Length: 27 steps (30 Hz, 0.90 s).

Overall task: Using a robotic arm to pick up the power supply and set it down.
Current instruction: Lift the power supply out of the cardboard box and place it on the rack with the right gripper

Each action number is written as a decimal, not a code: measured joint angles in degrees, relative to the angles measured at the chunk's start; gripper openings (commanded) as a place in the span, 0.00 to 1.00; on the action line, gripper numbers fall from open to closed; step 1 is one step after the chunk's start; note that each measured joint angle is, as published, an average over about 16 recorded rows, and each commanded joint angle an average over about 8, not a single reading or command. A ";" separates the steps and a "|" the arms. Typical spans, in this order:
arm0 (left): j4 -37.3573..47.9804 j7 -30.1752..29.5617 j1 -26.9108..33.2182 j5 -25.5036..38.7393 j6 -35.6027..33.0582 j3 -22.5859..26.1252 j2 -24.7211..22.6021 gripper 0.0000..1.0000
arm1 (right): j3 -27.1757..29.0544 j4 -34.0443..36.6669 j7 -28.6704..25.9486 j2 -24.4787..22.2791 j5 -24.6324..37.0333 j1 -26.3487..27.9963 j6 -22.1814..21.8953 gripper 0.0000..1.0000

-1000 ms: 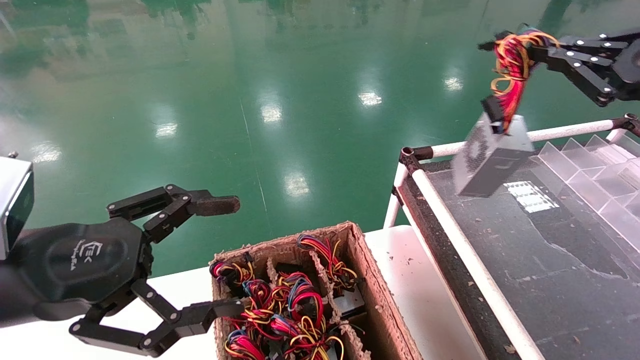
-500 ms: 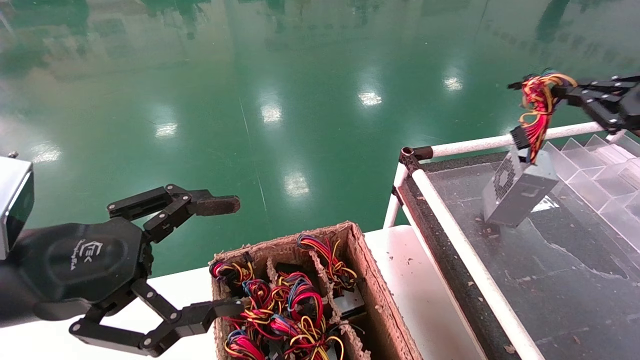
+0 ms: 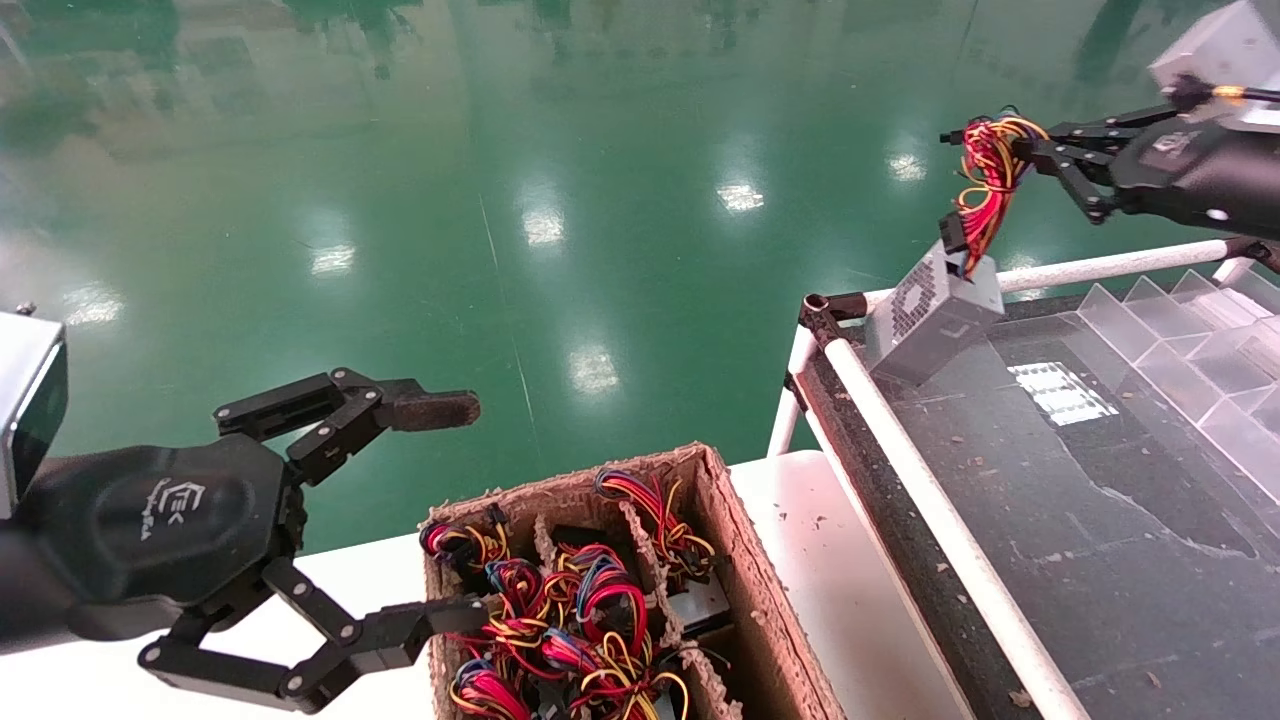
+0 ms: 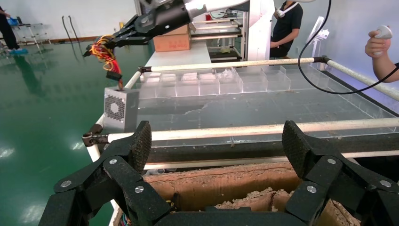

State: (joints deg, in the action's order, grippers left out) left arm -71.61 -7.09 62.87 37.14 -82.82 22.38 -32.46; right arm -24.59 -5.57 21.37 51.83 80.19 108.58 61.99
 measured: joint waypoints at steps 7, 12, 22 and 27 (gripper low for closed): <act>0.00 0.00 0.00 0.00 0.00 0.00 0.00 1.00 | -0.51 1.96 0.85 3.43 0.82 0.96 -2.94 0.00; 0.00 0.00 0.00 0.00 0.00 0.00 0.00 1.00 | -0.79 2.72 1.28 4.54 1.17 1.40 -1.82 0.00; 0.00 0.00 0.00 0.00 0.00 0.00 0.00 1.00 | -1.15 3.49 2.20 5.39 1.56 1.87 2.76 0.00; 0.00 0.00 0.00 0.00 0.00 0.00 0.00 1.00 | -1.23 3.84 2.54 5.53 1.65 2.02 4.39 0.00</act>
State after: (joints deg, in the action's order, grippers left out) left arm -71.61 -7.09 62.87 37.13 -82.81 22.38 -32.46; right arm -25.82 -1.74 23.91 57.36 81.84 110.60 66.39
